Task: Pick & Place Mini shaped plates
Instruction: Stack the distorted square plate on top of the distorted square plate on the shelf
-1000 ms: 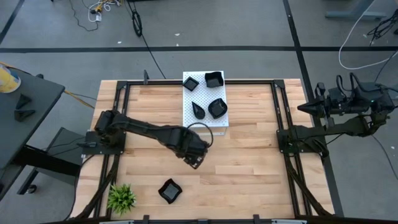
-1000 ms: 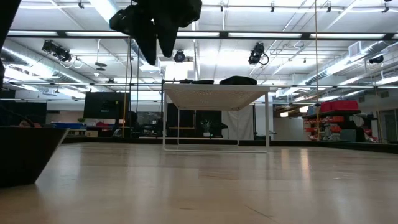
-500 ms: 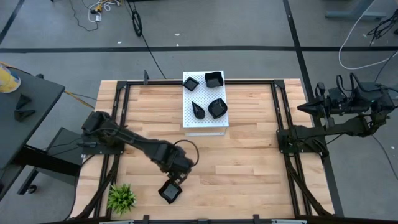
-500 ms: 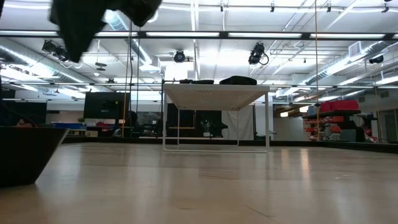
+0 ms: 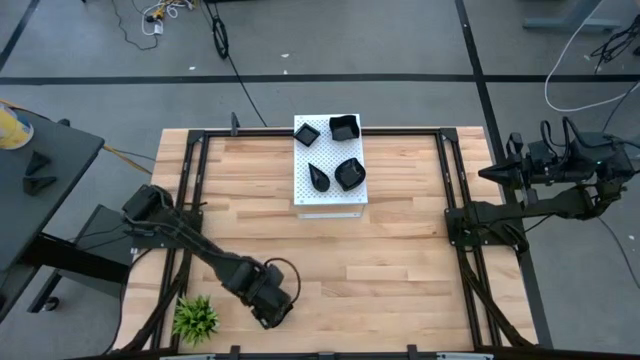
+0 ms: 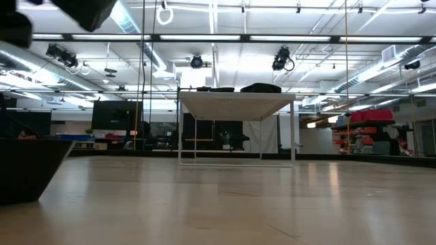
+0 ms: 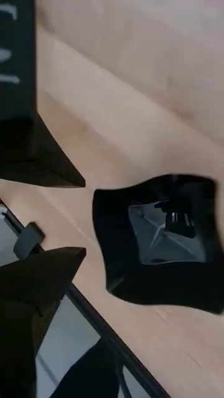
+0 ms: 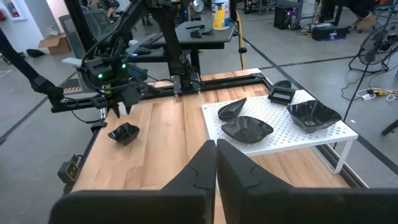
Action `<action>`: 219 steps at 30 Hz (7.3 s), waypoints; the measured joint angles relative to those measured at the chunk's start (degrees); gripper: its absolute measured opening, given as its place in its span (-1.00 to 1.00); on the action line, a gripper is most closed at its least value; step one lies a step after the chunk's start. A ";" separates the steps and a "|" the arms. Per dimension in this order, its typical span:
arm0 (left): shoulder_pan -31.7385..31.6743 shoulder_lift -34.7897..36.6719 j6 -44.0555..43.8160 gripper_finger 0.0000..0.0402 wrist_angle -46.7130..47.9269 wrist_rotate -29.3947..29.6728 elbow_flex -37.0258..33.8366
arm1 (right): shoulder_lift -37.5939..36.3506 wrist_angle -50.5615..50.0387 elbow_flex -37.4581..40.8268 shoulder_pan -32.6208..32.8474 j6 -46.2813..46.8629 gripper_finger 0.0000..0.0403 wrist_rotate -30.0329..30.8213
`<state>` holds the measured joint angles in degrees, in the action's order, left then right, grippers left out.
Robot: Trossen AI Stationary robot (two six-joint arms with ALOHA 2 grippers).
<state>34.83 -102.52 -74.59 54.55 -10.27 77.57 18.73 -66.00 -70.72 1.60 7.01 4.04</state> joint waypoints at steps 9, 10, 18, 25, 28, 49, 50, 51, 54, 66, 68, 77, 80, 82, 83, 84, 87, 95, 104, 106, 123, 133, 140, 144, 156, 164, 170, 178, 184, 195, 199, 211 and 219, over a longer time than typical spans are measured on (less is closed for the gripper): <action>3.53 0.29 -6.03 -0.14 -1.82 0.63 -5.34 | -0.01 0.00 0.00 0.00 0.00 -0.91 -0.01; 3.71 0.33 -6.14 -0.14 -2.43 1.26 -5.85 | -0.01 0.02 0.00 0.01 0.00 -0.91 0.00; 3.73 0.33 -4.02 -0.14 -11.09 2.96 -10.25 | -0.01 0.00 0.00 0.01 0.01 -0.91 -0.01; 3.73 0.33 -5.38 -0.14 -10.20 5.72 -10.54 | 0.01 0.00 0.00 0.01 0.01 -0.91 0.01; 3.47 0.33 -5.76 -0.14 -10.23 7.15 -10.54 | -0.01 0.00 0.00 -0.01 -0.01 -0.91 -0.01; 1.39 -0.80 -5.72 -0.14 -11.32 6.07 -10.51 | 0.00 0.00 0.00 0.01 0.00 -0.91 0.01; 1.40 -0.80 -5.77 -0.14 -11.38 6.04 -10.52 | -0.01 0.02 0.00 -0.01 0.01 -0.91 0.01; 1.40 -0.76 -5.95 -0.14 -11.88 6.03 -10.51 | 0.00 0.01 0.00 -0.01 0.00 -0.91 0.00; 1.37 -0.76 -6.01 -0.14 -12.71 6.39 -10.50 | -0.01 0.02 0.00 -0.01 -0.01 -0.91 0.01; 1.37 -2.16 -6.22 -0.15 -14.43 4.58 -10.52 | -0.01 0.02 0.00 0.01 0.00 -0.91 0.00; 1.37 -2.16 -6.19 -0.17 -14.49 3.24 -10.52 | 0.01 0.00 0.00 0.01 0.01 -0.91 -0.01; 1.37 -2.08 -6.86 -0.44 -14.45 2.00 -10.52 | 0.01 0.02 0.00 -0.01 0.00 -0.91 0.01; 1.36 -2.08 -6.85 -0.54 -14.45 1.97 -10.52 | 0.01 0.02 0.00 0.01 0.01 -0.91 0.01; 1.35 -2.05 -6.81 -0.61 -14.45 1.95 -10.52 | 0.01 0.00 0.00 0.01 0.01 -0.91 0.00; 1.33 -2.05 -6.81 -0.64 -14.45 1.95 -10.52 | 0.01 0.01 0.00 0.00 -0.01 -0.91 0.00; 1.33 -2.05 -6.75 -0.67 -14.45 1.95 -10.52 | 0.01 0.01 0.00 0.00 0.01 -0.91 0.01; 1.33 -2.05 -5.76 -0.76 -14.43 1.55 -10.52 | 0.01 0.00 0.00 0.01 -0.01 -0.91 -0.01; 1.33 -1.57 -5.57 -0.97 -14.36 1.27 -10.50 | 0.01 0.02 0.00 -0.01 0.01 -0.91 0.01; 0.94 0.33 -3.63 -0.95 -13.89 0.99 -10.43 | -0.01 0.01 0.00 0.00 0.00 -0.91 0.01; 0.63 0.50 -3.62 -0.97 -13.87 0.31 -10.41 | -0.01 0.01 0.00 0.00 0.00 -0.91 0.00; -3.42 8.55 -4.21 -0.97 -12.33 -1.63 -10.39 | -0.01 0.02 0.00 0.01 0.01 -0.91 0.01; -13.21 16.10 -7.27 -0.97 -12.18 -0.72 -10.17 | 0.00 0.00 0.00 0.00 0.00 -0.91 0.00; -22.22 16.87 -7.13 -0.97 -12.19 3.01 -6.57 | 0.00 0.00 0.00 0.00 0.01 -0.91 0.01; -27.50 16.87 -6.55 -0.97 -12.26 6.02 -3.80 | -0.01 0.00 0.00 0.01 -0.01 -0.91 -0.01; -40.91 16.77 -0.73 -0.98 -12.30 10.42 5.69 | -0.01 0.00 0.00 0.00 0.01 -0.91 0.01; -47.94 14.79 3.41 -0.97 -11.18 12.01 11.51 | 0.00 0.02 0.00 0.00 0.00 -0.91 0.01; -52.70 12.31 6.81 -0.97 -11.57 12.10 17.30 | 0.03 0.00 0.00 -0.01 0.01 -0.91 -0.01; -57.06 6.96 10.87 -0.98 -8.04 9.59 27.14 | 0.01 0.00 0.00 -0.01 -0.01 -0.91 -0.01; -58.74 2.99 12.86 -0.98 -5.59 7.51 34.06 | 0.01 0.00 0.00 0.01 0.01 -0.91 0.01; -59.59 1.14 14.11 -0.98 -4.87 8.29 36.43 | 0.01 0.00 0.00 0.01 0.01 -0.91 0.00; -60.37 1.16 14.19 -0.97 -5.03 8.62 36.43 | 0.01 0.02 0.00 0.01 0.01 -0.91 0.00; -62.73 -1.32 15.31 -0.98 -6.50 5.95 36.48 | 0.01 0.01 0.00 0.00 0.01 -0.91 0.00; -64.47 -5.69 15.26 -0.98 -9.23 2.12 36.41 | -0.01 0.02 0.00 0.01 0.00 -0.91 0.01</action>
<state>-29.64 -108.21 -59.34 45.32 -8.15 113.98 18.72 -65.98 -70.72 1.61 7.01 4.05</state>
